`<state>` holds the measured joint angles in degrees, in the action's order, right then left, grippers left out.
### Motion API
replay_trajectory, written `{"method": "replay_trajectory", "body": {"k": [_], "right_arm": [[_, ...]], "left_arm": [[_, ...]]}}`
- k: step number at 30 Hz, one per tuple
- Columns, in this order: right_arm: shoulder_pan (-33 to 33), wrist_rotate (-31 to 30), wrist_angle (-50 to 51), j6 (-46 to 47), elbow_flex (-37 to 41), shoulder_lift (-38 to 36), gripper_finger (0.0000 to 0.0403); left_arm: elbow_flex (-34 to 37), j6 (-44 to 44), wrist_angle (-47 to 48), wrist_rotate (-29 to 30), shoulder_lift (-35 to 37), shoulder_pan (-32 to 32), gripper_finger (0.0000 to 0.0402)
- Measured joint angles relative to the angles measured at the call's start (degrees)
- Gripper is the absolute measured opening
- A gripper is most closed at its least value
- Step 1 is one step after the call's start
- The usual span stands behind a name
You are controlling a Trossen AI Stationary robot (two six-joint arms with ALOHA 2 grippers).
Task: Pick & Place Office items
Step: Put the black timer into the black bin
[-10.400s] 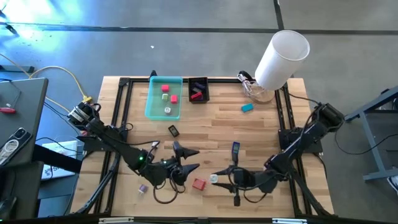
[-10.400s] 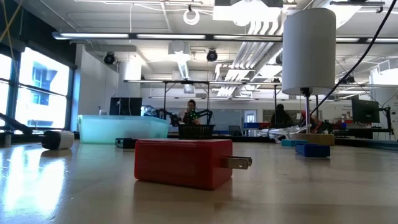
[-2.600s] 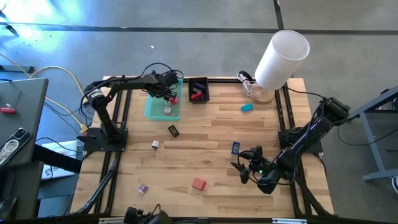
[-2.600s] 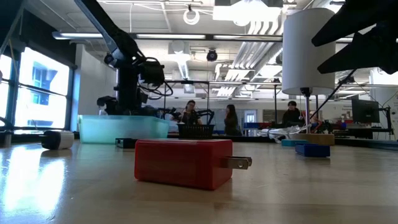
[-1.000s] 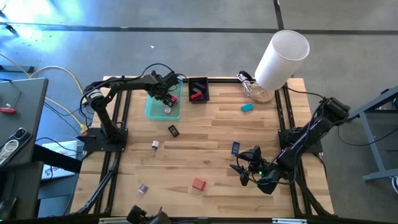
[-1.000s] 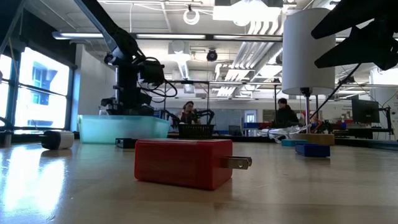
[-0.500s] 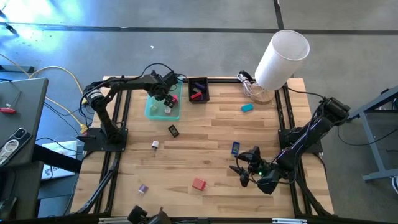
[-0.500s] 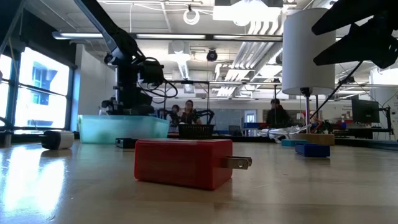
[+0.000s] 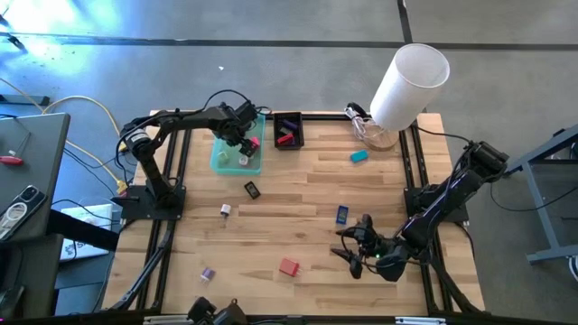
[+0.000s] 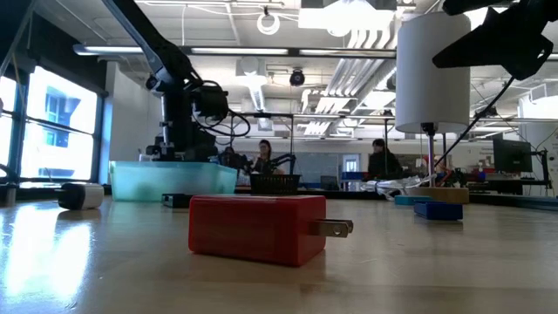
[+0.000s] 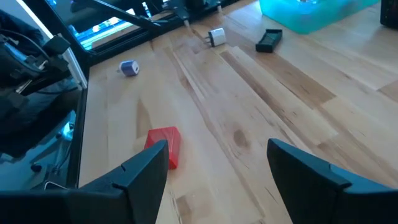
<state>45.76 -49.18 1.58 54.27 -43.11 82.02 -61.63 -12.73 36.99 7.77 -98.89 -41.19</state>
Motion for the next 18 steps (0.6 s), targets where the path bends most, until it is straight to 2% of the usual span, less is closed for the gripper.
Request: {"method": "replay_trajectory", "body": {"k": [9, 18], "right_arm": [[0.00, 1.17, -0.17, -0.56, 0.00, 0.00, 0.0260], [-0.05, 1.23, -0.15, -0.58, 0.00, 0.00, 0.0260]], "left_arm": [[-0.12, -0.22, 0.06, -0.02, 0.74, 0.00, 0.0313], [-0.24, 0.73, 0.14, -0.96, 10.02, 1.08, 0.0313]]}}
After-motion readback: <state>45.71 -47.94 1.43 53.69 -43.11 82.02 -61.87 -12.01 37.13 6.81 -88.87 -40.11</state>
